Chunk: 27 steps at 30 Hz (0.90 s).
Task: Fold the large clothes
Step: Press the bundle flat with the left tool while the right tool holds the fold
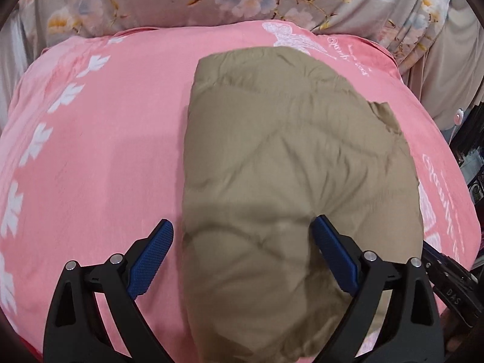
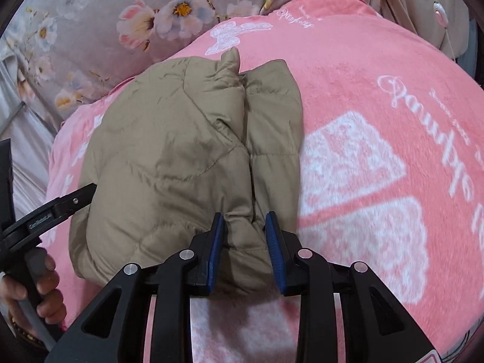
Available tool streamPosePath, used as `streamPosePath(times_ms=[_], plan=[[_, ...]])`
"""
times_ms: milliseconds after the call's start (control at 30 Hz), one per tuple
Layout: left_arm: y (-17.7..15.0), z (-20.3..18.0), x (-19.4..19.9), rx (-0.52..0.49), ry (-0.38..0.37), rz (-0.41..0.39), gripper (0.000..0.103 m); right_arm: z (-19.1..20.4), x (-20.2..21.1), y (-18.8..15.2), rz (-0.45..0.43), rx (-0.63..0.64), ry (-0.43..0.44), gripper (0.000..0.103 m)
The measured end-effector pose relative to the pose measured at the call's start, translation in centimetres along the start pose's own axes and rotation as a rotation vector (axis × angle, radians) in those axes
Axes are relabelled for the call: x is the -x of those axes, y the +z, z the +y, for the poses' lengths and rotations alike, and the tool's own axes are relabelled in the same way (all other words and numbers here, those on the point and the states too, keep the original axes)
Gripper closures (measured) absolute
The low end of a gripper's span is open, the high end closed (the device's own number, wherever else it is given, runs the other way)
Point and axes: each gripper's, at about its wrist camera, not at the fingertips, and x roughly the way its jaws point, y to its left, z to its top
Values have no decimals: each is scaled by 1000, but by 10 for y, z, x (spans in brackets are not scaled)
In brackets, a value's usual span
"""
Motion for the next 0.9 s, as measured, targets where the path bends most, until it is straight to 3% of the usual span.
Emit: streamPosePath(times_ms=[100, 133, 200, 367, 900], plan=[[-12, -2, 9, -16, 32, -14, 11, 8, 1, -6, -1, 14, -32, 79], [-15, -3, 10, -25, 42, -17, 11, 12, 1, -8, 0, 29, -38, 88], [-18, -6, 11, -44, 63, -21, 10, 23, 1, -12, 3, 83, -82, 90], [-19, -8, 7, -67, 88, -17, 10, 32, -7, -20, 0, 137, -155, 90], [-23, -12, -5, -97, 124, -32, 6, 33, -16, -23, -16, 127, -158, 87]])
